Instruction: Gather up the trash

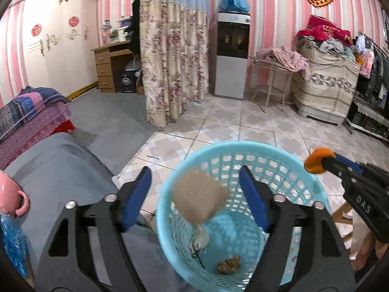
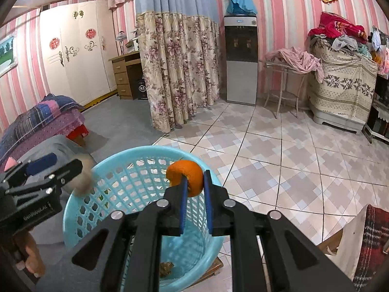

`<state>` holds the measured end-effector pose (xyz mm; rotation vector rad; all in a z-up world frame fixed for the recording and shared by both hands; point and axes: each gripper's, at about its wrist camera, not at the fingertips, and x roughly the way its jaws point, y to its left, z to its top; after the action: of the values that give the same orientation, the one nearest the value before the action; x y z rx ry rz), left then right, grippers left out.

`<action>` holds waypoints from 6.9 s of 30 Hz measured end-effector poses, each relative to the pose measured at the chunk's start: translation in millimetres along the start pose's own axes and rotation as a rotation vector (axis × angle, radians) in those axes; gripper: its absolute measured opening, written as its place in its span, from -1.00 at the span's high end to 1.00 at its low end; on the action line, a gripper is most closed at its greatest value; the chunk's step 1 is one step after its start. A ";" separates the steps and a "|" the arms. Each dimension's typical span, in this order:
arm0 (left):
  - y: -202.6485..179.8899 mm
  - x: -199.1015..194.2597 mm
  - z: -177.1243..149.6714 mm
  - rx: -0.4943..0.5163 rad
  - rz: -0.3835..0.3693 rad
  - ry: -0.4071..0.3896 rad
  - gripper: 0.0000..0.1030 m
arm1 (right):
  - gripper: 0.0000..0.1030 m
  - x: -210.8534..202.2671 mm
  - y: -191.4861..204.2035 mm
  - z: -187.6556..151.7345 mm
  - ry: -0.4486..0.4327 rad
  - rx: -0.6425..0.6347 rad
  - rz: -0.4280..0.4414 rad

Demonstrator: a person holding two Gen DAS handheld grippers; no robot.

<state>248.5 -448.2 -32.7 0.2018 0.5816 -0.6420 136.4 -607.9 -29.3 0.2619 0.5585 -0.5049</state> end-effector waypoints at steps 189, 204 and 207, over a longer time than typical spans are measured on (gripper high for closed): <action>333.4 -278.8 -226.2 -0.442 0.466 0.210 1.00 | 0.93 -124.2 377.7 -127.9 0.196 -0.523 0.712; 269.7 -263.0 -147.5 -0.332 0.391 0.106 1.00 | 0.93 -100.1 294.4 -93.3 0.143 -0.463 0.586; 248.7 -248.5 -123.7 -0.293 0.351 0.081 1.00 | 0.93 -91.8 267.7 -74.6 0.112 -0.418 0.535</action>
<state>185.0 -83.0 7.2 0.0520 0.6914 -0.2054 176.4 -318.5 -11.5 0.0326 0.6593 0.1492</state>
